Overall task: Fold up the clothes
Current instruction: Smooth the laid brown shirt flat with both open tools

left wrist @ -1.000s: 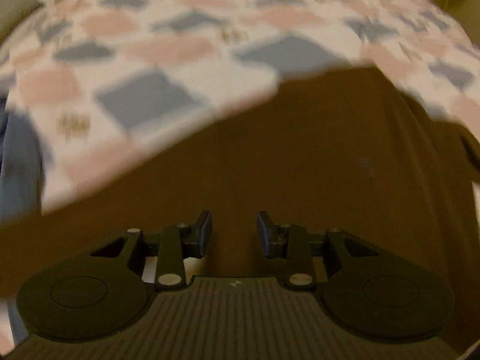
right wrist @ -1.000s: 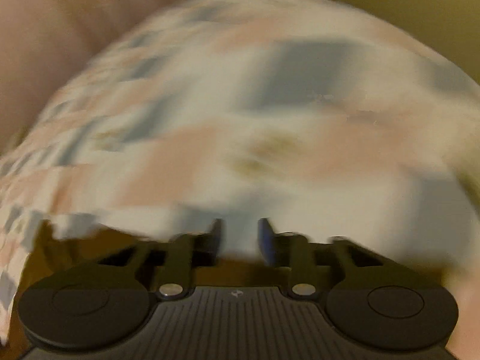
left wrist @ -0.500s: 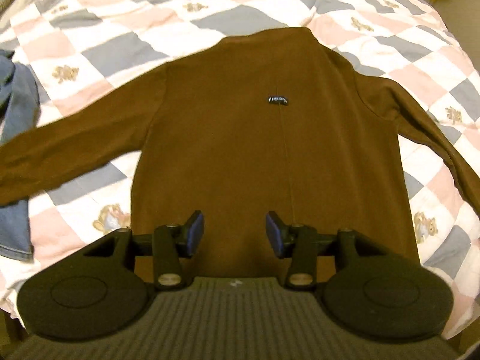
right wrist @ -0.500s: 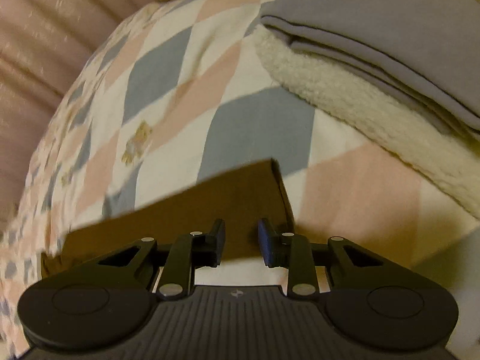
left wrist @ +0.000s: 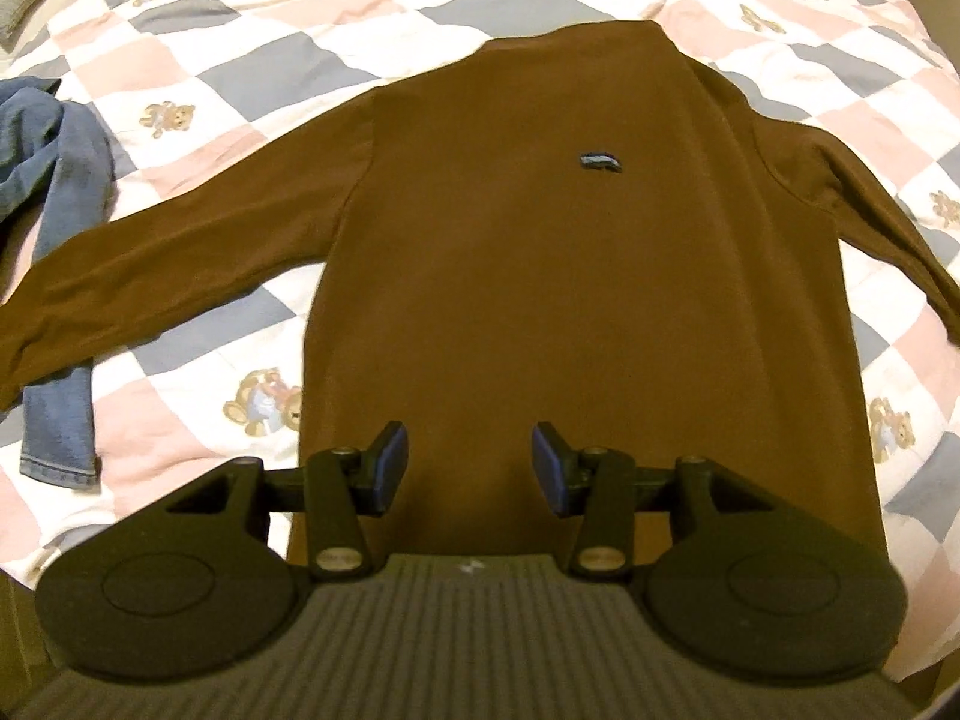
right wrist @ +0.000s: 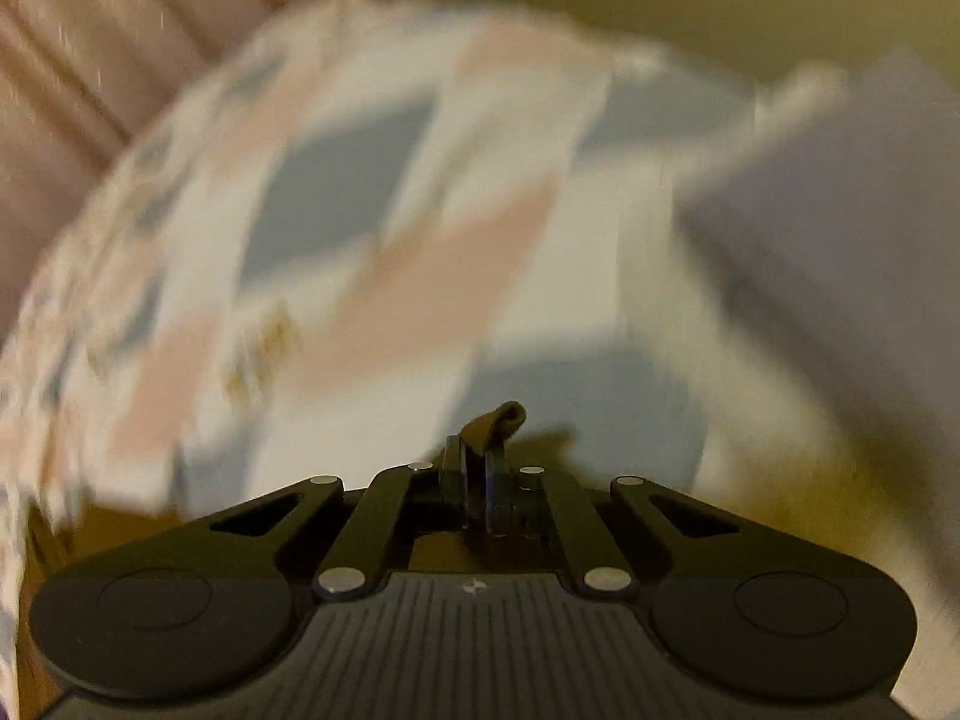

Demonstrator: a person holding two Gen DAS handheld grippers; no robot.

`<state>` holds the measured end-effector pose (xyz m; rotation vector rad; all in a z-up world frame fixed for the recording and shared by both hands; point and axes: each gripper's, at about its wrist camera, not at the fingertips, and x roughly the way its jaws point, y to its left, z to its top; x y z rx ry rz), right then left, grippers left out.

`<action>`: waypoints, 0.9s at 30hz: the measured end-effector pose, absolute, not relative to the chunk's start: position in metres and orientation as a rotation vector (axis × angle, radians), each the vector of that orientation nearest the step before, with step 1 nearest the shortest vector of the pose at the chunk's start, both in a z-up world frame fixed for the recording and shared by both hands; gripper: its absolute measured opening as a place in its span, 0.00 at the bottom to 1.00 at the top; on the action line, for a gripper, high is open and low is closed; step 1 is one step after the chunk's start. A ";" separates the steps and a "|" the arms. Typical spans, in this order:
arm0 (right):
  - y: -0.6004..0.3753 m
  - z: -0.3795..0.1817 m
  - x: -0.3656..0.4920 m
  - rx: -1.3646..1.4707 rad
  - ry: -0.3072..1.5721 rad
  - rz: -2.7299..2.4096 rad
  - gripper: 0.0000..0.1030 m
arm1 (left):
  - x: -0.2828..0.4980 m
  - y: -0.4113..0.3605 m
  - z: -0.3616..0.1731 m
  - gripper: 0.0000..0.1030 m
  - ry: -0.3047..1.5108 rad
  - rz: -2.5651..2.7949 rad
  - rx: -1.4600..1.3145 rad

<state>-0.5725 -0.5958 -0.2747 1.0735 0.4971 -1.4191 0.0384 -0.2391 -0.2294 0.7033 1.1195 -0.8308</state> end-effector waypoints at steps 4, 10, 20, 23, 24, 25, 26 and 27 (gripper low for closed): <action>-0.641 -0.258 -0.585 1.046 0.514 -1.568 0.12 | 0.041 -0.241 -0.233 0.39 1.126 -0.814 0.703; -0.651 -0.270 -0.579 1.050 0.535 -1.638 0.51 | 0.036 -0.242 -0.236 0.41 1.136 -0.811 0.706; -0.588 -0.349 -0.572 1.479 0.229 -1.529 0.49 | 0.047 -0.237 -0.239 0.41 1.176 -0.751 0.664; -0.602 -0.357 -0.565 1.510 0.257 -1.579 0.34 | 0.048 -0.239 -0.238 0.41 1.185 -0.751 0.650; -0.610 -0.354 -0.560 1.475 0.355 -1.604 0.00 | 0.048 -0.239 -0.238 0.41 1.186 -0.752 0.645; -0.614 -0.348 -0.557 1.421 0.413 -1.621 0.00 | 0.049 -0.237 -0.237 0.41 1.185 -0.752 0.637; -0.616 -0.339 -0.553 1.362 0.460 -1.649 0.00 | 0.051 -0.234 -0.235 0.41 1.184 -0.749 0.620; -0.618 -0.331 -0.549 1.303 0.506 -1.676 0.00 | 0.052 -0.231 -0.233 0.41 1.184 -0.746 0.602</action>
